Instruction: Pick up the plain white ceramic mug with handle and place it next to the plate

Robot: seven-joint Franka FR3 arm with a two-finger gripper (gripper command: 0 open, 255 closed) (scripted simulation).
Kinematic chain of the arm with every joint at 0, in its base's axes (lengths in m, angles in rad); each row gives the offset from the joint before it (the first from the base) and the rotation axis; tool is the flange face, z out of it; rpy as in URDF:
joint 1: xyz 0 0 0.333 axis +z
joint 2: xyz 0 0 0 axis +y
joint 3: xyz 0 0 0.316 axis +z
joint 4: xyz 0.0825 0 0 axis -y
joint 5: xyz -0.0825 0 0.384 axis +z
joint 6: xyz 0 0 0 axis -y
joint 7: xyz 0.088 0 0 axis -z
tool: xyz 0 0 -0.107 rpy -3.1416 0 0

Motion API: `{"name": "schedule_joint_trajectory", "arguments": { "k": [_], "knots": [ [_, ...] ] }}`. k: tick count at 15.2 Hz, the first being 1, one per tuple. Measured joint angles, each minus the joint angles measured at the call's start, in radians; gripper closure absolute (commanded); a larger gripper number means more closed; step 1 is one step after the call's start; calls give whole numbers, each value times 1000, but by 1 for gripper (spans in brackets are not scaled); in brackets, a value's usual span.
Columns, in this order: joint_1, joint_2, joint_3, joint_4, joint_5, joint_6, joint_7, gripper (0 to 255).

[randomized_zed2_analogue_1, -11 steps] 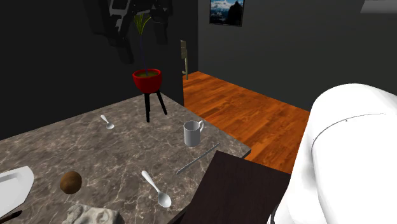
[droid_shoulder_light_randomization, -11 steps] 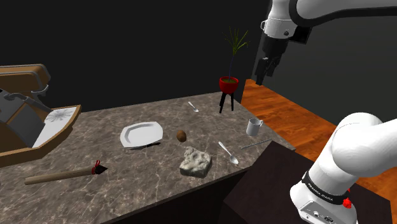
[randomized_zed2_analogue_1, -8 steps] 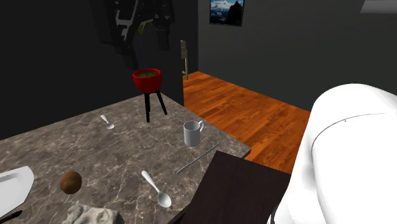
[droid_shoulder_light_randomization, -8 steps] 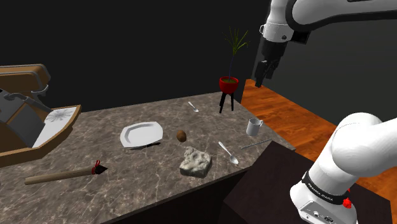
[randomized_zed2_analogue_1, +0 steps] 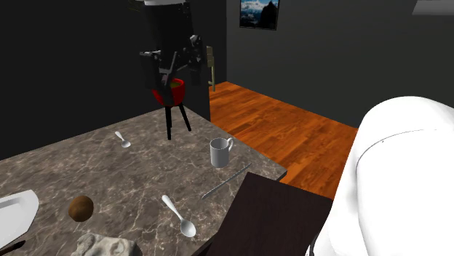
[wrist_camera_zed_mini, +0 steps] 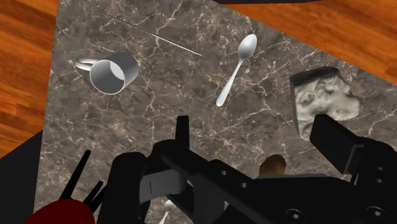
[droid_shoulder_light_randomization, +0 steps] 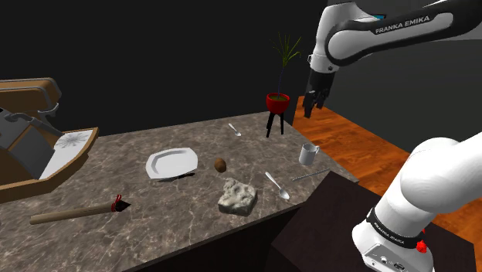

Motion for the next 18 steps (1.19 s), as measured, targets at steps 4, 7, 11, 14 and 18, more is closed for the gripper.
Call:
{"name": "schedule_joint_trajectory", "arguments": {
  "k": [4,7,11,14,18],
  "knots": [
    [-22,118,-56,-7,-16,106,-37,0],
    [-37,218,-99,-3,-20,189,-68,0],
    [-54,351,-149,12,-11,286,-115,0],
    [-67,475,-187,40,13,366,-164,0],
    [-84,635,-216,101,70,440,-230,0]
  ]
}}
